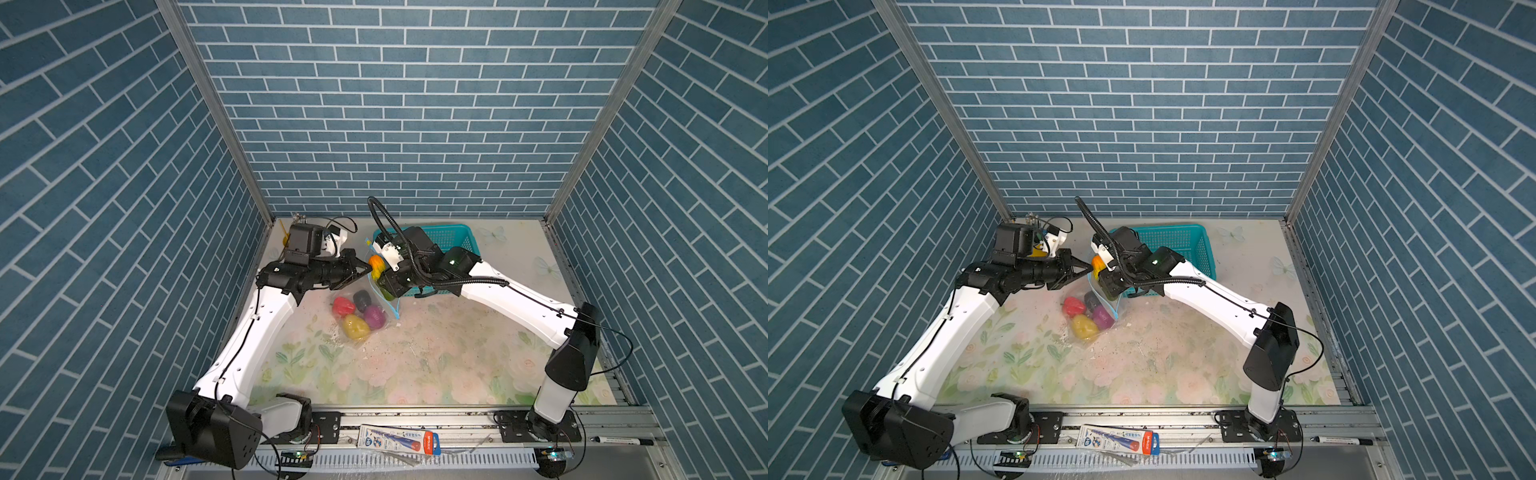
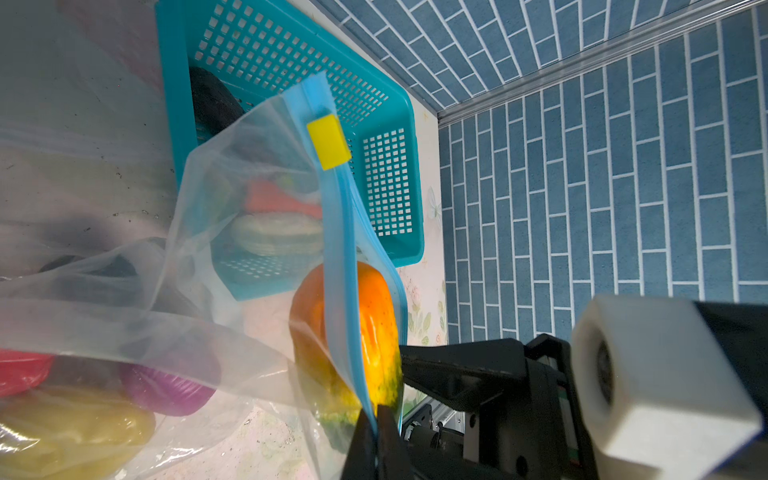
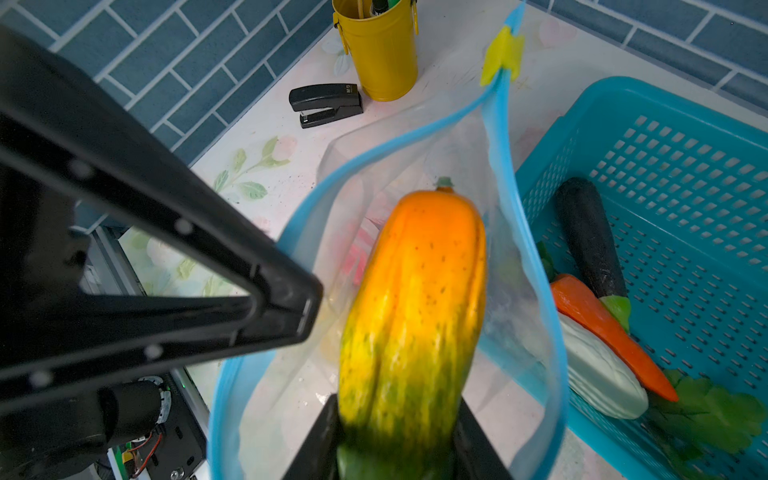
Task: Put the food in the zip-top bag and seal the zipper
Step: 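Carry the papaya to the bag mouth held by the left gripper, then open the right gripper to drop the papaya into the bag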
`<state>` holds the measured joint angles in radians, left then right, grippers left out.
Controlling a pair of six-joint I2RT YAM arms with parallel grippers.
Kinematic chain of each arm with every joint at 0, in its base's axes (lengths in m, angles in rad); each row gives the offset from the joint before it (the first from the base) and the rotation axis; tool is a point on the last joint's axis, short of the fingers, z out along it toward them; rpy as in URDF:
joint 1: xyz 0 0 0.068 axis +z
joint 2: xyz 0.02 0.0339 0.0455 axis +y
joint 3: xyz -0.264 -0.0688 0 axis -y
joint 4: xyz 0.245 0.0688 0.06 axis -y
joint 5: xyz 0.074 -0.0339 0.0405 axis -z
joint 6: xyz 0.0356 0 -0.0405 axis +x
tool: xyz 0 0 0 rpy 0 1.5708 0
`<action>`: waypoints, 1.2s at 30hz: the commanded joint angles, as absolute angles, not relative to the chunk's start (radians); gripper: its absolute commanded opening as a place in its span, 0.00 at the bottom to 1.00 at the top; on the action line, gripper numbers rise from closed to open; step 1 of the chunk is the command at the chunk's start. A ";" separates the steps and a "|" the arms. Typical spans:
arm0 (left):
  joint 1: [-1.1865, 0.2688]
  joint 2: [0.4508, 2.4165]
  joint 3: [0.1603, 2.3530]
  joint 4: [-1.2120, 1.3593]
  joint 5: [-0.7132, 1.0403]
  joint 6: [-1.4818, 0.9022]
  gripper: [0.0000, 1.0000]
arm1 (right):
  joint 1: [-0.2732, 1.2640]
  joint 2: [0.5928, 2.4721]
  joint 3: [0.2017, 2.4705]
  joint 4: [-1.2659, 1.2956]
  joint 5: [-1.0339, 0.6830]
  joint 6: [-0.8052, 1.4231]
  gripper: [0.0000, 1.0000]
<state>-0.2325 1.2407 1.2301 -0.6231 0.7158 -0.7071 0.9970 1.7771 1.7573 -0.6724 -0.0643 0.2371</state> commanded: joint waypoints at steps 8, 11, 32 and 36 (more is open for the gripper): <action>-0.238 1.224 1.221 -0.602 0.726 -0.696 0.00 | 1.002 1.814 1.766 -0.659 -0.073 0.192 0.38; -0.238 1.225 1.221 -0.600 0.726 -0.695 0.00 | 1.000 1.815 1.766 -0.660 -0.068 0.187 0.40; -0.237 1.232 1.216 -0.591 0.727 -0.695 0.00 | 0.999 1.825 1.764 -0.653 -0.058 0.185 0.53; -0.238 1.235 1.216 -0.592 0.727 -0.695 0.00 | 0.999 1.823 1.763 -0.655 -0.057 0.183 0.53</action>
<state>-0.2325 1.2407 1.2282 -0.6083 0.7197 -0.7071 0.9966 1.8168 1.7573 -0.6613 -0.0639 0.2111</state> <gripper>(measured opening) 0.047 0.529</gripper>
